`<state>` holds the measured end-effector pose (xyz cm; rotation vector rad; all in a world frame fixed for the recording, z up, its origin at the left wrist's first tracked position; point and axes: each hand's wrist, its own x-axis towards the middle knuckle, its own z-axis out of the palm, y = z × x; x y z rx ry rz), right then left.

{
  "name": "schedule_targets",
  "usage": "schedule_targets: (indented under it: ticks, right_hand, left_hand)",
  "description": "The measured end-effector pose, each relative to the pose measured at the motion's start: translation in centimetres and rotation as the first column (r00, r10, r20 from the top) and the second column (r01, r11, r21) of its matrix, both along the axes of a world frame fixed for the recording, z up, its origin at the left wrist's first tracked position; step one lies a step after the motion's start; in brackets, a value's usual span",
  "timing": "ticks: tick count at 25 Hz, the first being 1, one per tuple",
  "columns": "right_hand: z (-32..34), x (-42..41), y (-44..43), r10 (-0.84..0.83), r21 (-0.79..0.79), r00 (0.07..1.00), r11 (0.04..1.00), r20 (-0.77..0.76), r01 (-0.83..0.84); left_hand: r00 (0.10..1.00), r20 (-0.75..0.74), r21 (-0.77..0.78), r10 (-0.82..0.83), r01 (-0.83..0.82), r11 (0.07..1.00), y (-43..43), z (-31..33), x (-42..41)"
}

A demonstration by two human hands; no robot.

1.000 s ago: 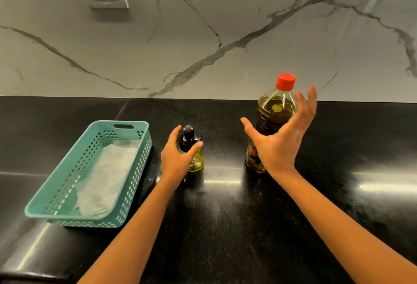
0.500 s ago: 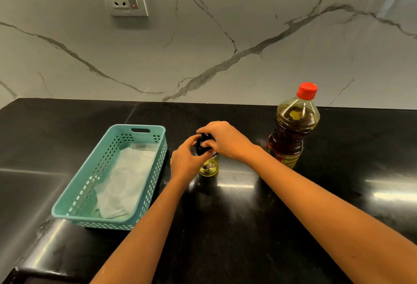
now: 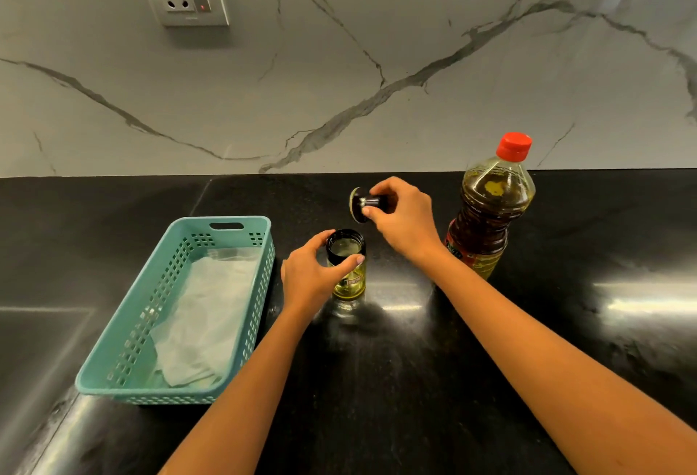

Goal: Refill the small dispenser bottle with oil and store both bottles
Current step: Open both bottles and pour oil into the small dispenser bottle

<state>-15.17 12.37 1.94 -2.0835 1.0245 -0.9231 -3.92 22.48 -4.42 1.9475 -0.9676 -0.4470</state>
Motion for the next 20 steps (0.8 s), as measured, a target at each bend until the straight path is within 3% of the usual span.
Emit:
schedule_targets:
  ticks: [6,13,20]
  right_hand:
    - [-6.8,-1.6,-0.3,-0.211,0.134,0.977,0.970,0.035,0.204]
    - [-11.1,-1.7,1.0,-0.298,0.260,0.948,0.929,0.110,0.262]
    - [-12.3,-2.2,0.7,-0.295,0.252,0.955,0.923,-0.019,0.290]
  left_hand:
    - [0.998,0.060,-0.027,-0.010,0.012,1.000,0.0,0.0,0.1]
    - [0.994,0.112,-0.034,-0.005,0.009,0.999,-0.3,-0.7,0.4]
    - [0.995,0.095,-0.025,-0.012,0.015,1.000,-0.2,-1.1,0.5]
